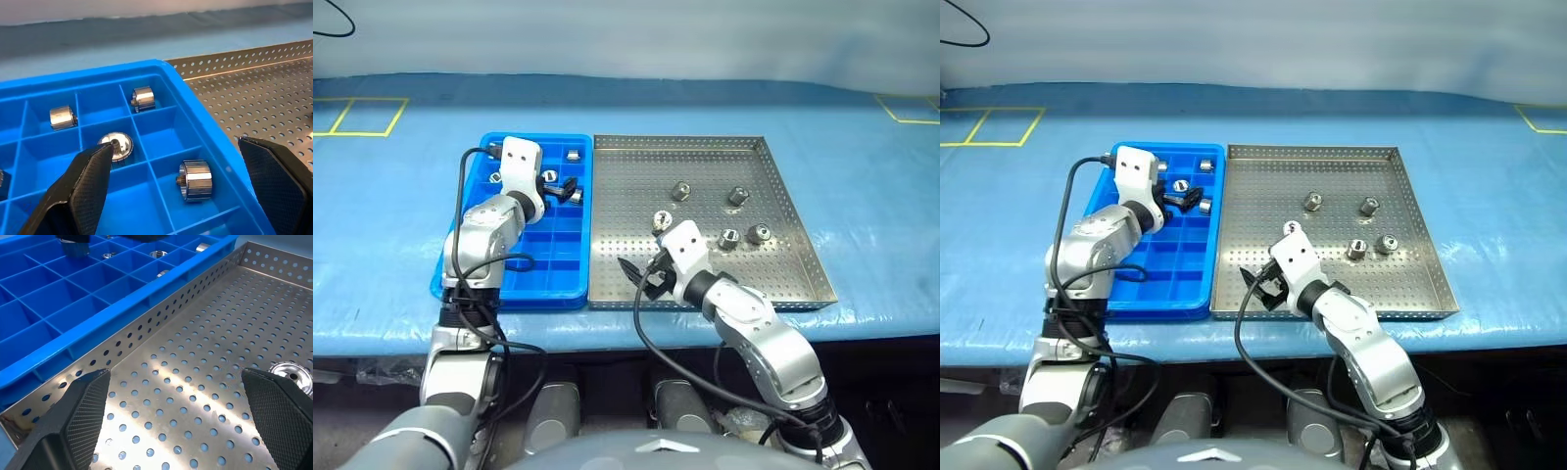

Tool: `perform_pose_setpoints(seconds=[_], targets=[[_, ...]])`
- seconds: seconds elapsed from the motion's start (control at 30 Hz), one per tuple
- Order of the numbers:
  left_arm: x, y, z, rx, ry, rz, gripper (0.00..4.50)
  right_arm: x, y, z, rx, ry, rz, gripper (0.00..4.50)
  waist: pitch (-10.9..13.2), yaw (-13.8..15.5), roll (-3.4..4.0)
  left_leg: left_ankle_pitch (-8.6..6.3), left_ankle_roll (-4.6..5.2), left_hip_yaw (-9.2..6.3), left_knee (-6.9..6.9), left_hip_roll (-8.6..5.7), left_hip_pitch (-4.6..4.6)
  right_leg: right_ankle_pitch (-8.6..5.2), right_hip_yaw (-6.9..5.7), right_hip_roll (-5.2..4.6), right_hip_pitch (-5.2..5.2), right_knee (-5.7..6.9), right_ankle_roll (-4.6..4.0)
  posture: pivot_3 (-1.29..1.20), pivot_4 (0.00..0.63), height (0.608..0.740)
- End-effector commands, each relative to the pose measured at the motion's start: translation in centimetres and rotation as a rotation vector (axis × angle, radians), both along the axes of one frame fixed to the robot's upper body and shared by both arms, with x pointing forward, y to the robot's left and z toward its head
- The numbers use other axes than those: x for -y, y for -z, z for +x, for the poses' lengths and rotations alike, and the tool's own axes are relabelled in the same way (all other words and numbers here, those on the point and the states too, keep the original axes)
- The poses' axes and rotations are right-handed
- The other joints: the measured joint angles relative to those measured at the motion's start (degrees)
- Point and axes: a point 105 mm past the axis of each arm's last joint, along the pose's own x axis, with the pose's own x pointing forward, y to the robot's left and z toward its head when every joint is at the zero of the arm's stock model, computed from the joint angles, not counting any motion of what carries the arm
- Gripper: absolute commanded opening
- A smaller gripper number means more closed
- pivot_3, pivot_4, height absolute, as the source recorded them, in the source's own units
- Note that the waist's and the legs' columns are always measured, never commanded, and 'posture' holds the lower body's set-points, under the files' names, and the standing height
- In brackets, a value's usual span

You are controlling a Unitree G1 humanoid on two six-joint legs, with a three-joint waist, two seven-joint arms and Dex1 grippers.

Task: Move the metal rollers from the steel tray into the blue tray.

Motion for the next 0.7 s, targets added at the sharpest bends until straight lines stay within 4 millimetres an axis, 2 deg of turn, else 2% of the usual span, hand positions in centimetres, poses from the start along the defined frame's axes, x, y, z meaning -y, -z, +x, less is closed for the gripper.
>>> perform_pose_setpoints(seconds=[0.03,0.23,0.33,0.7], targets=[[-0.5,-0.7,0.4,-0.003,-0.051,-0.018,4.44,0.4,-1.4,-0.1,0.053,0.028,0.026,4.5,0.0,-0.06,0.0,0.0,0.0,0.0,0.0,0.01,-0.02,0.0,0.0,0.0,-0.02,0.0,-0.01,-0.06,0.15,0.74],[-1.7,-0.1,-0.4,-0.02,-0.138,-0.035,4.44,1.0,-1.4,-0.1,0.052,0.059,0.03,4.5,0.0,-0.24,0.0,0.0,0.0,0.02,0.06,-0.01,-0.02,0.02,0.03,-0.02,0.0,0.0,0.04,-0.07,0.15,0.74],[-1.8,-0.4,-0.9,-0.008,-0.147,-0.059,3.89,0.9,-1.4,-0.1,0.051,0.055,0.029,4.5,0.0,-0.29,0.0,0.0,-0.01,0.02,0.06,-0.01,-0.01,0.03,0.04,-0.03,0.0,0.0,0.04,-0.05,0.15,0.74],[-3.6,0.1,-2.3,0.001,-0.293,-0.098,0.23,0.5,-1.3,0.1,0.045,0.036,0.03,4.5,0.0,0.17,0.0,0.0,-0.01,0.01,0.06,-0.01,0.0,0.08,0.03,-0.02,0.02,0.0,-0.06,-0.02,0.15,0.74]])
